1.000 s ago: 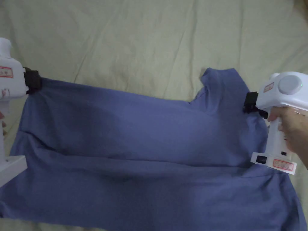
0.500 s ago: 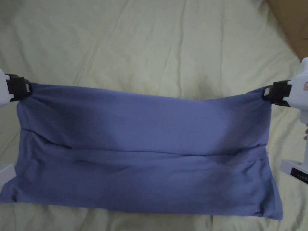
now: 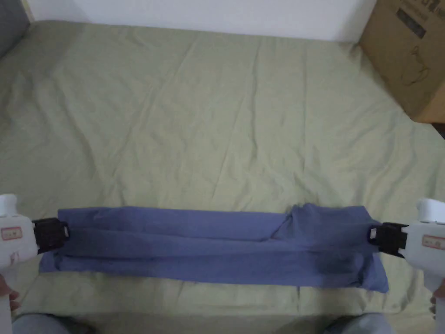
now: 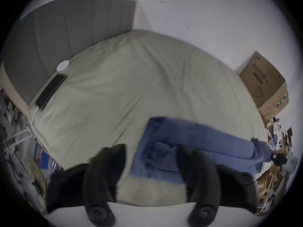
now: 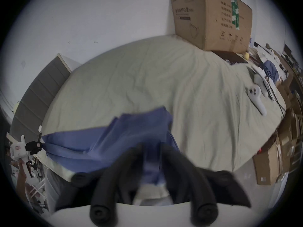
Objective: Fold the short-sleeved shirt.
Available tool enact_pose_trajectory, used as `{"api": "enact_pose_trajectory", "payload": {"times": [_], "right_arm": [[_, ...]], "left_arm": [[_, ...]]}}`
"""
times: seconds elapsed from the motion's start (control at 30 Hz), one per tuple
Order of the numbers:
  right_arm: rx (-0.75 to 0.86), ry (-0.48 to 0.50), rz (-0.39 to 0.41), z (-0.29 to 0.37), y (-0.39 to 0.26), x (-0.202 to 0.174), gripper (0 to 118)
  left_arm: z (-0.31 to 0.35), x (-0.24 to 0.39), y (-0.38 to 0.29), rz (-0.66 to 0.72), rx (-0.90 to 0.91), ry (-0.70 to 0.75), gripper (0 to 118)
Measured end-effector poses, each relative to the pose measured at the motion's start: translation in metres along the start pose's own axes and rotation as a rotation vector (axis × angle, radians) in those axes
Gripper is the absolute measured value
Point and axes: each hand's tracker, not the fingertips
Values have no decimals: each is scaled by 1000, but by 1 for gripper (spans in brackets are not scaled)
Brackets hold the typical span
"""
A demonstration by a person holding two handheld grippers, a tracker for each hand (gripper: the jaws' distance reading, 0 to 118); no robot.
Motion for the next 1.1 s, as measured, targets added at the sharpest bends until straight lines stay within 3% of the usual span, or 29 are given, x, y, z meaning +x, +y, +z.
{"api": "enact_pose_trajectory", "payload": {"times": [0.07,0.13,0.23,0.37,0.53,0.6,0.63,0.67,0.7,0.73,0.77,0.87,1.0,1.1], "right_arm": [[-18,-26,-13,4,-7,8,54],[-1,-59,-20,16,-4,14,86],[137,-110,6,44,17,9,93],[401,-108,71,85,40,-23,109],[699,-106,143,116,48,-73,109],[758,-61,134,120,49,-85,103],[776,-37,128,122,49,-92,93],[788,-19,125,124,49,-97,63],[787,-18,123,124,49,-103,37],[795,-10,128,122,50,-104,14],[806,-14,137,121,49,-108,0],[809,-12,177,118,48,-114,0],[781,10,162,111,49,-114,0],[753,19,146,106,50,-111,0]], "left_arm": [[2,-11,-7,40,-4,27,83],[15,-15,-1,56,30,40,89],[46,-5,21,27,186,56,89],[93,34,44,-80,467,66,89],[132,91,45,-231,754,49,87],[136,107,42,-267,800,18,63],[134,113,41,-278,816,-12,40],[134,118,39,-274,822,-26,8],[133,122,37,-260,825,-42,0],[132,125,35,-248,842,-64,0],[132,127,33,-247,847,-73,0],[130,132,30,-270,825,-94,0],[121,126,35,-272,781,-113,0],[115,108,47,-197,694,-138,1]]}}
